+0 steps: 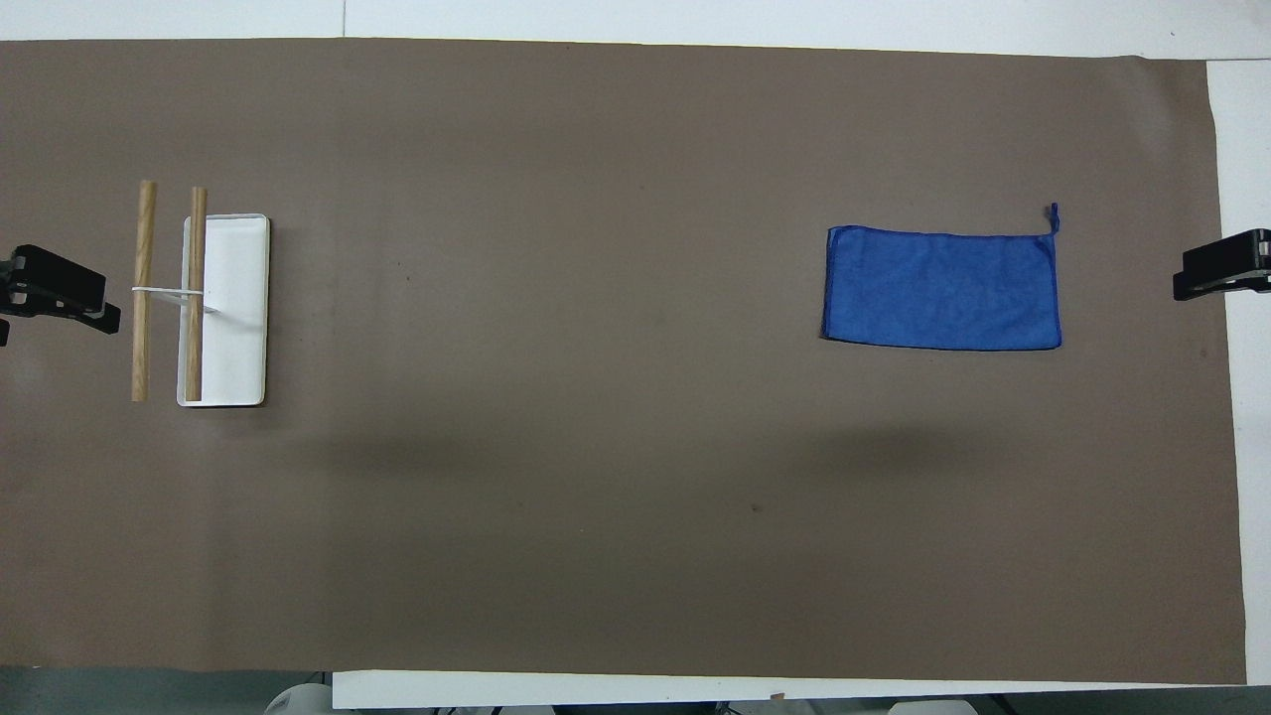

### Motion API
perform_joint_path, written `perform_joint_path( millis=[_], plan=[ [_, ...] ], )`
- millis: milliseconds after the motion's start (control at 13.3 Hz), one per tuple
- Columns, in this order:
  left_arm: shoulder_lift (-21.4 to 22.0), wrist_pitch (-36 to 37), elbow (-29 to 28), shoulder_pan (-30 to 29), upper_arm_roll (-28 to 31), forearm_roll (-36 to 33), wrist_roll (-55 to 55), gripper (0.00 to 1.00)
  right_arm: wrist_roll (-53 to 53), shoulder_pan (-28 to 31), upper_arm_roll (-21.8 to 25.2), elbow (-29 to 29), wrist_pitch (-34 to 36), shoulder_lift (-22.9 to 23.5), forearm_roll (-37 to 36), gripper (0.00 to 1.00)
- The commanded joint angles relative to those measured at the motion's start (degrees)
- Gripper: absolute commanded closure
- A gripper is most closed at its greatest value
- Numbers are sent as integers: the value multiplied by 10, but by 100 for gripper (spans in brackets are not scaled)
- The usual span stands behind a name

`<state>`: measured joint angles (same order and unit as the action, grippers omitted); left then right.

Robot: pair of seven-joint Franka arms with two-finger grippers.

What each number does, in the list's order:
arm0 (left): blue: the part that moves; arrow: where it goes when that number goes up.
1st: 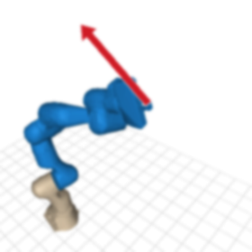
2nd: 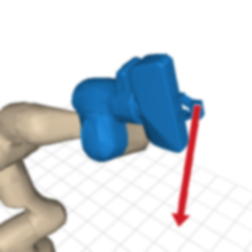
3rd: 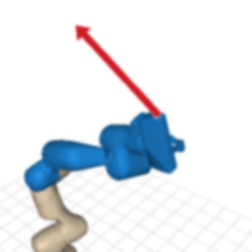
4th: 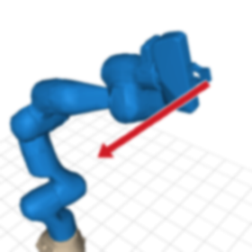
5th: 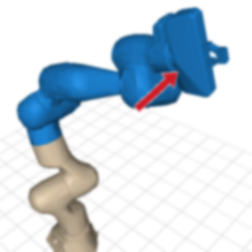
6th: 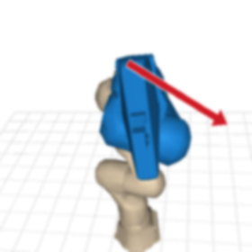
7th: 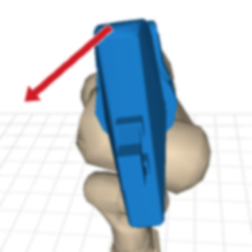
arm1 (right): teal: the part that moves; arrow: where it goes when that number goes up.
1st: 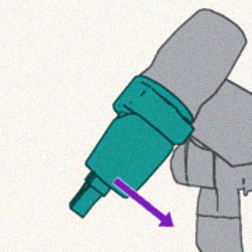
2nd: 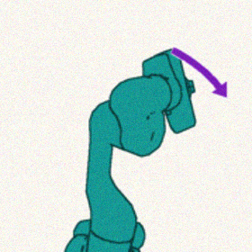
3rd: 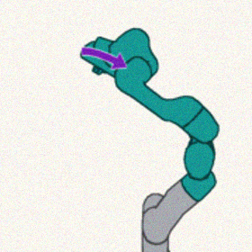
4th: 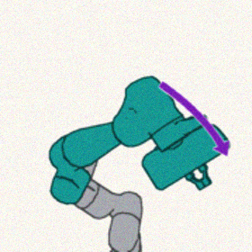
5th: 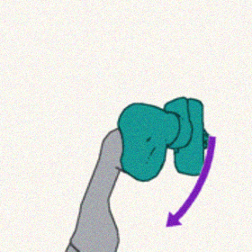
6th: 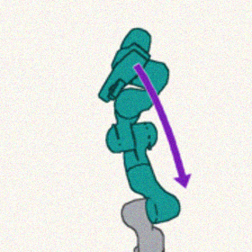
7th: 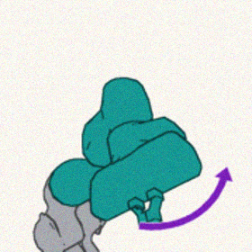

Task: Right arm passes towel to left arm to hang
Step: 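Move the right gripper toward the blue towel's near edge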

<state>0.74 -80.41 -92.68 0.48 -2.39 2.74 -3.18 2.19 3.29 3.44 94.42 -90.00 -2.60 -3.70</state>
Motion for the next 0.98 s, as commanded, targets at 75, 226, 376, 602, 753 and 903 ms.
perform_joint_path(
  millis=[75,226,376,602,753,903],
  plan=[
    [10,-10,-14,4,4,-8,2,0,-8,7,-4,2,-3,-6,11,1],
    [10,-10,-14,4,4,-8,2,0,-10,7,-2,2,-3,-7,11,1],
    [10,-10,-14,3,4,-8,2,0,-7,5,-7,8,-3,-8,11,1],
    [10,-10,-14,3,4,-8,2,0,-4,4,-9,58,-49,-13,12,1],
    [10,-10,-14,4,4,-8,2,0,-3,4,-11,117,-127,-11,32,1],
    [10,-10,-14,4,4,-8,2,0,10,1,-13,177,-224,-4,66,1]
  ],
)
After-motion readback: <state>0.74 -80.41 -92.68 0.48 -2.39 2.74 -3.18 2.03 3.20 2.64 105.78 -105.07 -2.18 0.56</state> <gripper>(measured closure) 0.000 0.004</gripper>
